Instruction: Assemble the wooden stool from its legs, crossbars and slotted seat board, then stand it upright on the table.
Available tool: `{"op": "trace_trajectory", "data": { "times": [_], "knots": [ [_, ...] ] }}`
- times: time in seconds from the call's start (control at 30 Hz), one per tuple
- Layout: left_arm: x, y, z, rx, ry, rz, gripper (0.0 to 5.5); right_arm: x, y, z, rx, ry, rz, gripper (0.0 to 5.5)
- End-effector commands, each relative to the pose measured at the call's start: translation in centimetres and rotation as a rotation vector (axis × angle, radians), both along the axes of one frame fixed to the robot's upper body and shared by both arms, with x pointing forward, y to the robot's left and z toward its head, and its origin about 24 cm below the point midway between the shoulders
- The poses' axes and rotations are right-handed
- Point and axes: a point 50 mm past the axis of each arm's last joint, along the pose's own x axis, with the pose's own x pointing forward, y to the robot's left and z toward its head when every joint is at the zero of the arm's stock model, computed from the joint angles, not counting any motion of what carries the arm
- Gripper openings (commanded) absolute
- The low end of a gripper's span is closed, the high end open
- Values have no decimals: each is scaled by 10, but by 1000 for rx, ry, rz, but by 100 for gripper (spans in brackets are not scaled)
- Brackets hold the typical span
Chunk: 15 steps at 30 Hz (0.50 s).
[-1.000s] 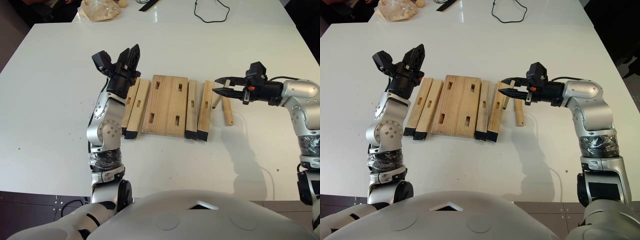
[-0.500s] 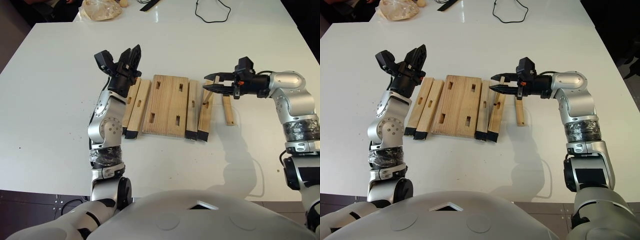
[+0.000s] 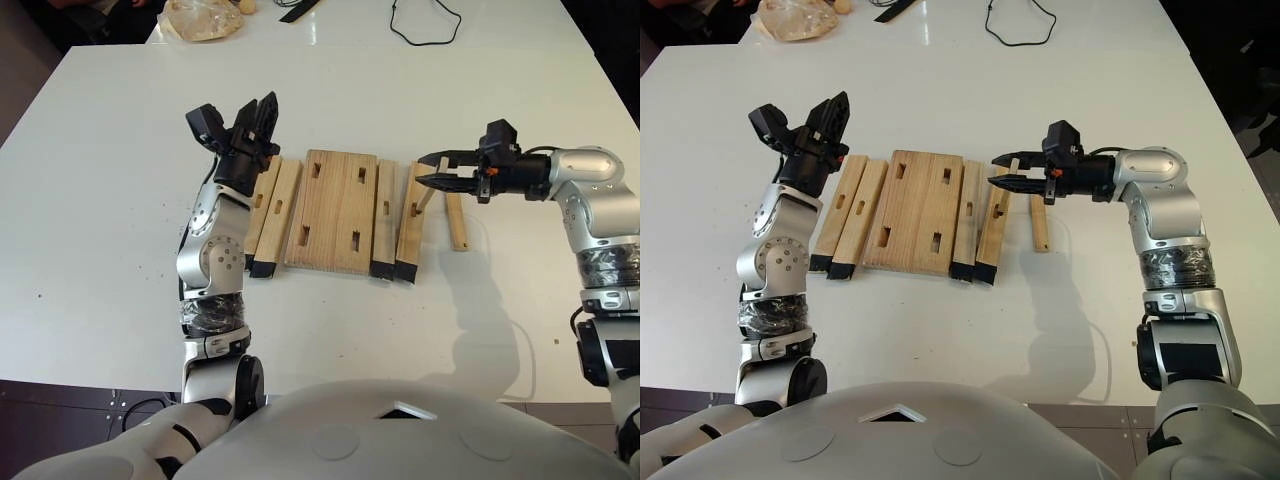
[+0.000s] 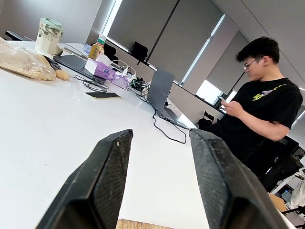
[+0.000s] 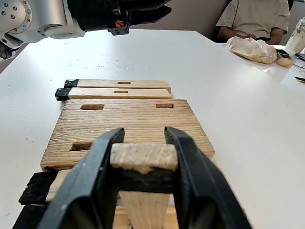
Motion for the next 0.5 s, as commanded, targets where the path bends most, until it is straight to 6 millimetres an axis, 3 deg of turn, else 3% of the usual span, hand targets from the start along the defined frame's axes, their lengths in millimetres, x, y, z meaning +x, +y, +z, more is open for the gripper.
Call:
{"op": "trace_trajectory", "data": {
  "times": [0.03,0.3,0.5],
  "knots": [
    [-1,6,-3,20,14,20,221,-2,3,2,5,-8,2,134],
    [0,5,-3,20,16,17,221,-2,-3,-13,-17,39,-35,134],
    [0,3,-4,25,24,3,221,-2,-7,-47,-50,168,-71,134]
  ]
}}
